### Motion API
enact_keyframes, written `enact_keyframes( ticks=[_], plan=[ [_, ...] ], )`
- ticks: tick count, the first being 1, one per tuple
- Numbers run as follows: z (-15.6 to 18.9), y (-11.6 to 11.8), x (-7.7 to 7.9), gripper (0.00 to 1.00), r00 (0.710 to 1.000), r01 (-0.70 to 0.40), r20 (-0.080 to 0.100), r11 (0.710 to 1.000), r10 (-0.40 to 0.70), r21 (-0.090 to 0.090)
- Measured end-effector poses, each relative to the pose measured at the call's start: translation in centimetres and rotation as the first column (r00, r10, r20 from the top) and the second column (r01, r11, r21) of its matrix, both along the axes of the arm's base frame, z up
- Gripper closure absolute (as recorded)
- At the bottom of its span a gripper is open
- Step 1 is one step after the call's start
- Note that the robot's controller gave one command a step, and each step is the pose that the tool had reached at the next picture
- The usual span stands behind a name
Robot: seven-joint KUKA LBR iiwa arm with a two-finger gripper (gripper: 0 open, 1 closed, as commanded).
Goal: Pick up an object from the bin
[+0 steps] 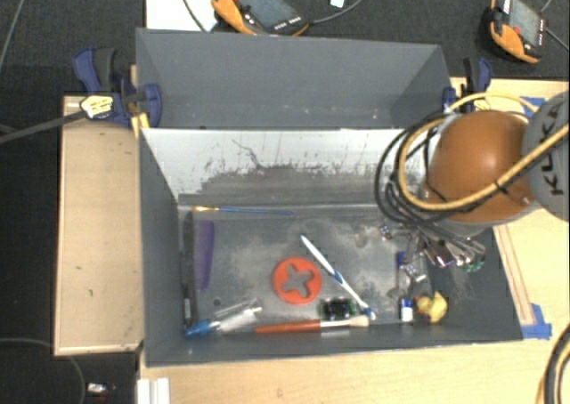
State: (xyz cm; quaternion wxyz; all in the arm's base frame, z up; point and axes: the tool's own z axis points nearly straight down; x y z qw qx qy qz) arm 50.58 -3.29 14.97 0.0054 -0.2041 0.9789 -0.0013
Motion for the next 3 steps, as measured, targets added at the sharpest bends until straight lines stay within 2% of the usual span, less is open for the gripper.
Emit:
enact_keyframes(
  ticks=[1, 2, 3],
  plan=[
    [0.7, 1.7, 0.5, 1.0, 1.0, 0.018, 0.001, 1.0, -0.018, 0.0],
    [1.3, 1.9, 0.6, 1.0, 1.0, 0.028, 0.002, 1.0, -0.028, 0.0],
    [-3.3, 6.5, -1.0, 1.0, 0.985, -0.175, 0.002, 0.985, 0.175, -0.002]
  ],
)
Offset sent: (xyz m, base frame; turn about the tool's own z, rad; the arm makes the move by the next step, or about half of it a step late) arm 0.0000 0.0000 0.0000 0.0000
